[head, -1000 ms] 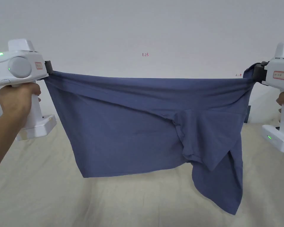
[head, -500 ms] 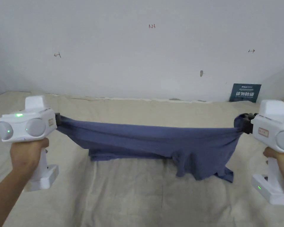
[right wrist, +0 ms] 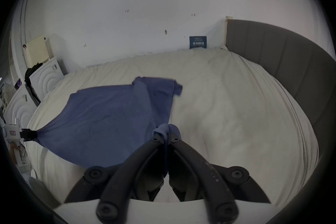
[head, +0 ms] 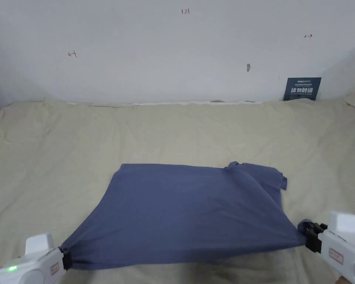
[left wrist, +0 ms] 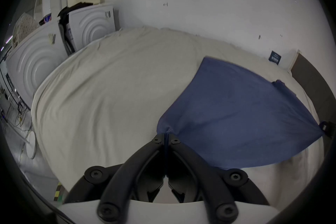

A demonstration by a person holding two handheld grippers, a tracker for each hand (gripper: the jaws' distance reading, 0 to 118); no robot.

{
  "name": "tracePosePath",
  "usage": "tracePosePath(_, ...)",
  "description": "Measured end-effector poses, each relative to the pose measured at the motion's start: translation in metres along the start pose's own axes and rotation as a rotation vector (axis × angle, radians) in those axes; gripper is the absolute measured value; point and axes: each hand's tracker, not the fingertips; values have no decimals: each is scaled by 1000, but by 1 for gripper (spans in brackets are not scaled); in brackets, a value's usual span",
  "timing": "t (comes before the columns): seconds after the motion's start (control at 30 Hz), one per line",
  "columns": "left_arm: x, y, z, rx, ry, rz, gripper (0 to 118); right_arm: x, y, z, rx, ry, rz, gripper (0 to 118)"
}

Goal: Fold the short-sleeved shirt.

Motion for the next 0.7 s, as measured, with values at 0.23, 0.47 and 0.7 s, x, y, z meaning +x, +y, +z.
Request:
tracePosePath(0.23, -35, -80, 35, -123, 25, -53, 3, 15, -90, 45, -112, -43, -64, 5)
tracePosePath(0.47, -45, -105, 45, -177, 46, -61, 3, 12, -147, 41, -289, -96, -57, 5)
tracePosePath(0.7, -36, -78, 59, -173, 0, -10, 96, -4, -109, 65, -222, -129, -31, 71)
